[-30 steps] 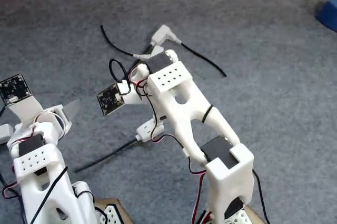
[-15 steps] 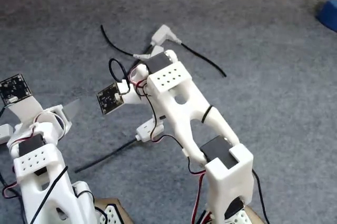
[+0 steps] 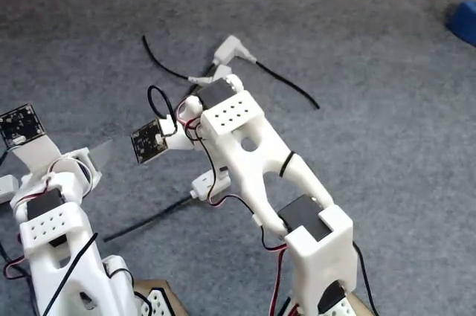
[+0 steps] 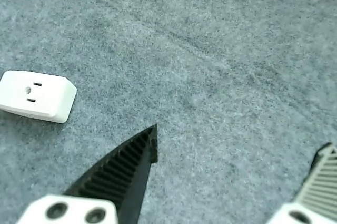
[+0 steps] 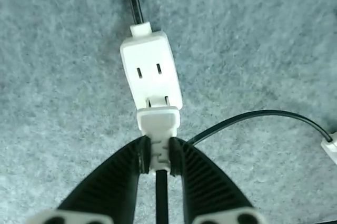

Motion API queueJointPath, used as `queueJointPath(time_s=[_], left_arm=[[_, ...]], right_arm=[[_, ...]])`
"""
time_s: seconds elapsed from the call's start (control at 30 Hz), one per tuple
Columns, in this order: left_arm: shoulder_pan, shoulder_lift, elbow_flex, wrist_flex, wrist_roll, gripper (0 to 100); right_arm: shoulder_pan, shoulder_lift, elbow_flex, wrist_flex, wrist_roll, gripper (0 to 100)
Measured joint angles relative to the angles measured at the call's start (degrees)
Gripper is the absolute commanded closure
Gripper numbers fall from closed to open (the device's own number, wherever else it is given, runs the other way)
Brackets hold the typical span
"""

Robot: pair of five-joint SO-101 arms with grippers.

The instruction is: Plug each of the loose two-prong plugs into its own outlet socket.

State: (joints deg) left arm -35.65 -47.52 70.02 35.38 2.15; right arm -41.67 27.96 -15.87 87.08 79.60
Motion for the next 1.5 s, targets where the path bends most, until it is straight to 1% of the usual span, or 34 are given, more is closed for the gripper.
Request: queueJointPath(time_s=[0.57, 0.83, 1.07, 1.33, 1.5], left_arm=[[0.00, 0.00, 0.00, 0.00, 0.00, 57], [0.00, 0.00, 0.00, 0.00, 0.00, 57], [0.00, 0.00, 0.00, 0.00, 0.00, 57], [0.00, 0.00, -0.09, 0.00, 0.00, 57], [1.67, -0.09, -1.93, 0.00, 0.00, 57]], right_arm=[[-0.70, 4.04, -0.18, -2.37, -3.08, 99.0], [-0.70, 4.57, -0.26, -2.46, -7.74, 99.0], [0.35, 4.75, -0.26, -2.46, -11.69, 99.0], [3.34, 5.19, 0.18, -2.55, -13.27, 99.0], [4.75, 5.19, 0.00, -0.44, -13.80, 99.0]])
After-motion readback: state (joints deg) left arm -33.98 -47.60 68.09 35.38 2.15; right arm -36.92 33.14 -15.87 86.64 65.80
